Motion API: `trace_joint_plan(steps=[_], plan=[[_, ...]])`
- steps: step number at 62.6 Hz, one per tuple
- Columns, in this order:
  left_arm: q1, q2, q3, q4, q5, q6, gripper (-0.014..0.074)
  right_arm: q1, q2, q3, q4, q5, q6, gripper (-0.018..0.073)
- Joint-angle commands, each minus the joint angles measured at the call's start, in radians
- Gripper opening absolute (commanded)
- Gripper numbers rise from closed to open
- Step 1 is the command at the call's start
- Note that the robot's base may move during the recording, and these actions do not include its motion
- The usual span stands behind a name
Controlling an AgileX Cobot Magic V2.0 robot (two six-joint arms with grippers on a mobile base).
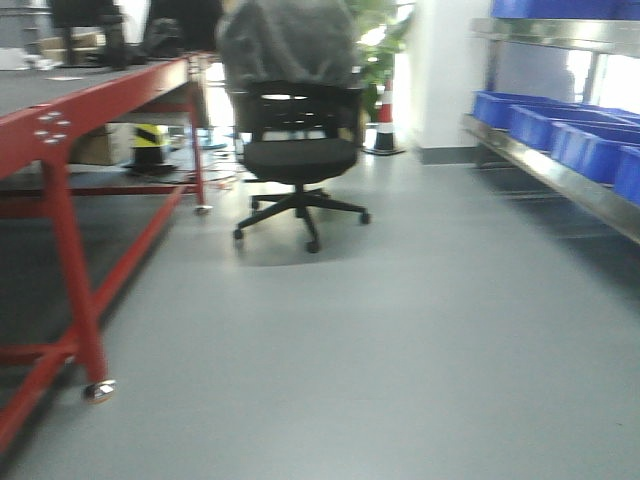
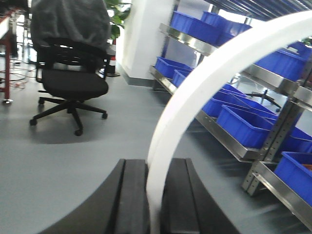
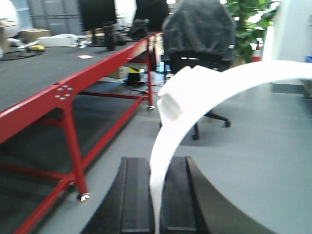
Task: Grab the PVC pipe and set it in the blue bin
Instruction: 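Drive the base away from the table toward the blue bin shelves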
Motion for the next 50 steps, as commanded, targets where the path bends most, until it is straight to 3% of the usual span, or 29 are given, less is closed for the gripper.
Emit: trace_joint_plan(steps=[1,50], plan=[[-0.007,-0.003,0.001,-0.002,-0.023,-0.005,-0.0111,0.000,-0.003,0.000,-0.013,-0.026,0.000,-0.0168],[-0.007,-0.003,0.001,-0.002,-0.023,-0.005,-0.0111,0.000,-0.003,0.000,-0.013,-0.026,0.000,-0.0168]])
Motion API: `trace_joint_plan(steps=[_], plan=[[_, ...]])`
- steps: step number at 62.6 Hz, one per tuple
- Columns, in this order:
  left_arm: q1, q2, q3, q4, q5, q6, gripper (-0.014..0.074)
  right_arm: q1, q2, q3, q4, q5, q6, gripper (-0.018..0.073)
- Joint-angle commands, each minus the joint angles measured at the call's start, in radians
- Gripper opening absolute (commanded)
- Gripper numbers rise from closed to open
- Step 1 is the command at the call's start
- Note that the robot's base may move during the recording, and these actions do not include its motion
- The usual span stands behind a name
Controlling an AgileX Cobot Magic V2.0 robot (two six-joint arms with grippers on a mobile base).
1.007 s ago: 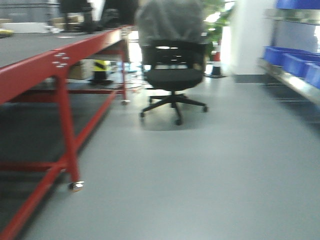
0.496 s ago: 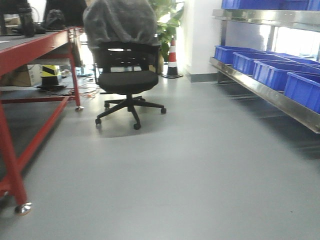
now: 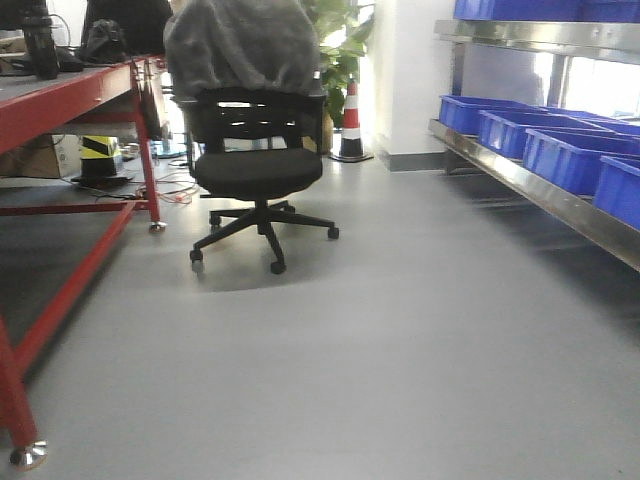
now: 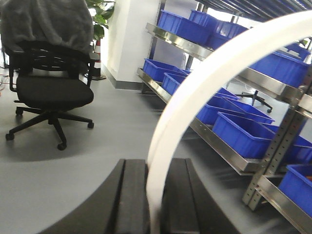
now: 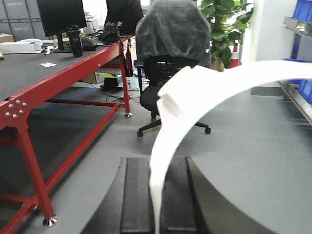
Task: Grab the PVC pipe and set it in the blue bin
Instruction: 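Drive the base away from the table toward the blue bin shelves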
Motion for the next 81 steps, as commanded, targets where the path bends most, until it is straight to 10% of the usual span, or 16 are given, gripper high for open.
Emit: trace_joint_plan(steps=[1,81], plan=[[-0.007,-0.003,0.001,-0.002,-0.023,-0.005,-0.0111,0.000,-0.003,0.000,-0.013,-0.026,0.000,-0.0168],[-0.007,-0.003,0.001,-0.002,-0.023,-0.005,-0.0111,0.000,-0.003,0.000,-0.013,-0.026,0.000,-0.0168]])
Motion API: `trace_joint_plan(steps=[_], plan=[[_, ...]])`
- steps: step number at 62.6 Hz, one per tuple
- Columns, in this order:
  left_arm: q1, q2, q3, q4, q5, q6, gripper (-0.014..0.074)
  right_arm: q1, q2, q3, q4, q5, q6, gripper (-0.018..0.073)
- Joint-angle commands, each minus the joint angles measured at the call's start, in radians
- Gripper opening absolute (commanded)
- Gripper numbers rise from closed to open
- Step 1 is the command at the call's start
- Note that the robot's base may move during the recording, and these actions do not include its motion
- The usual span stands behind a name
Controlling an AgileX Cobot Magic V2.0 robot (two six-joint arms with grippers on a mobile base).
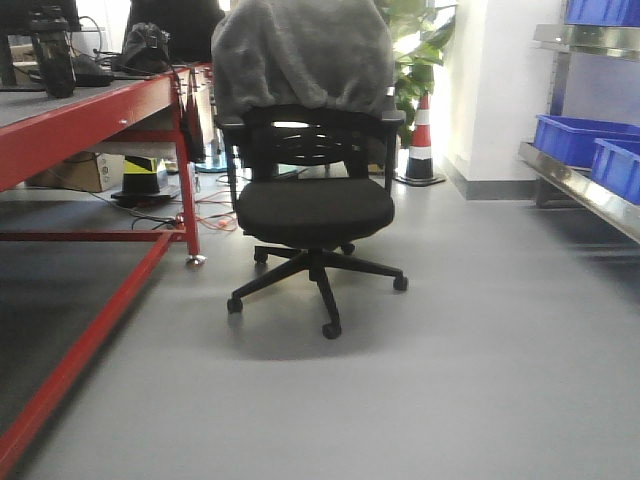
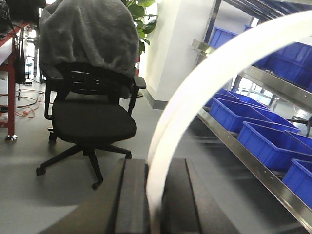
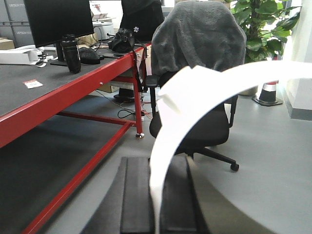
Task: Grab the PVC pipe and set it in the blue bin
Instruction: 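Drive the base away from the table toward the blue bin shelves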
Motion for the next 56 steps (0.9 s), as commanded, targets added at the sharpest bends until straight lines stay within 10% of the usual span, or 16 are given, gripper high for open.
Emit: trace_joint_plan(steps=[1,56], plan=[[-0.007,-0.003,0.001,-0.002,-0.023,-0.005,-0.0111,0.000,-0.003,0.000,-0.013,-0.026,0.000,-0.0168],[-0.007,-0.003,0.001,-0.002,-0.023,-0.005,-0.0111,0.000,-0.003,0.000,-0.013,-0.026,0.000,-0.0168]])
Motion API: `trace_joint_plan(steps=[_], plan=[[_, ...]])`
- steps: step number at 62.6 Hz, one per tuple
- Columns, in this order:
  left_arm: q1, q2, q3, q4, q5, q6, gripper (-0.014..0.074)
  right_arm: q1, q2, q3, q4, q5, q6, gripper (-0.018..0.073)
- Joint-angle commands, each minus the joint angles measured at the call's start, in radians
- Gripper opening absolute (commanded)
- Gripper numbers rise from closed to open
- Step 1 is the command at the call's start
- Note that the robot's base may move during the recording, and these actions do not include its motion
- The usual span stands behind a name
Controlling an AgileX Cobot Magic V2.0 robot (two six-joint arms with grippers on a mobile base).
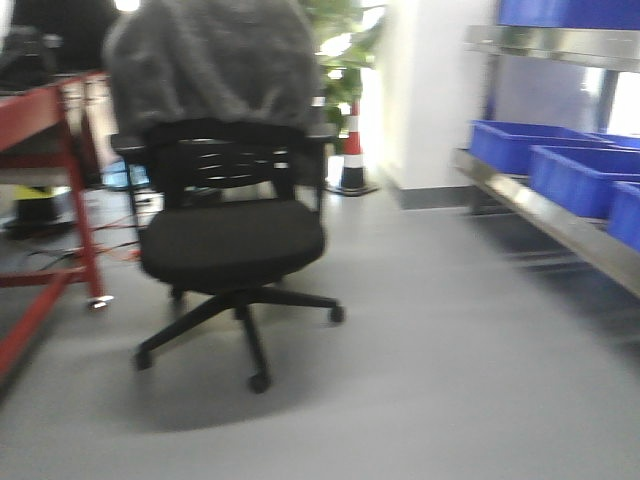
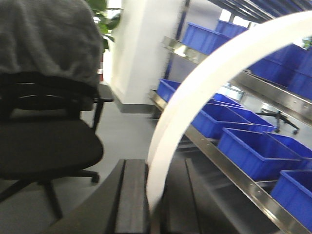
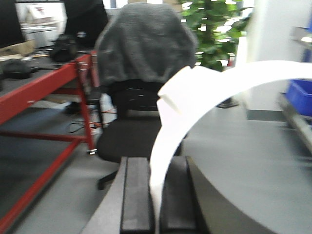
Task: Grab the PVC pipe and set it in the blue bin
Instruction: 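Drive the base away from the table toward the blue bin shelves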
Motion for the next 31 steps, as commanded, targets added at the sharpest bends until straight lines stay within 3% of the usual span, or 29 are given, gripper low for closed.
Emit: trace_joint_plan(steps=[1,31], plan=[[-0.007,-0.003,0.001,-0.002,-0.023,-0.005,-0.0111,0.000,-0.003,0.000,-0.013,-0.026,0.000,-0.0168],[-0.007,-0.003,0.001,-0.002,-0.023,-0.005,-0.0111,0.000,-0.003,0.000,-0.013,-0.026,0.000,-0.0168]])
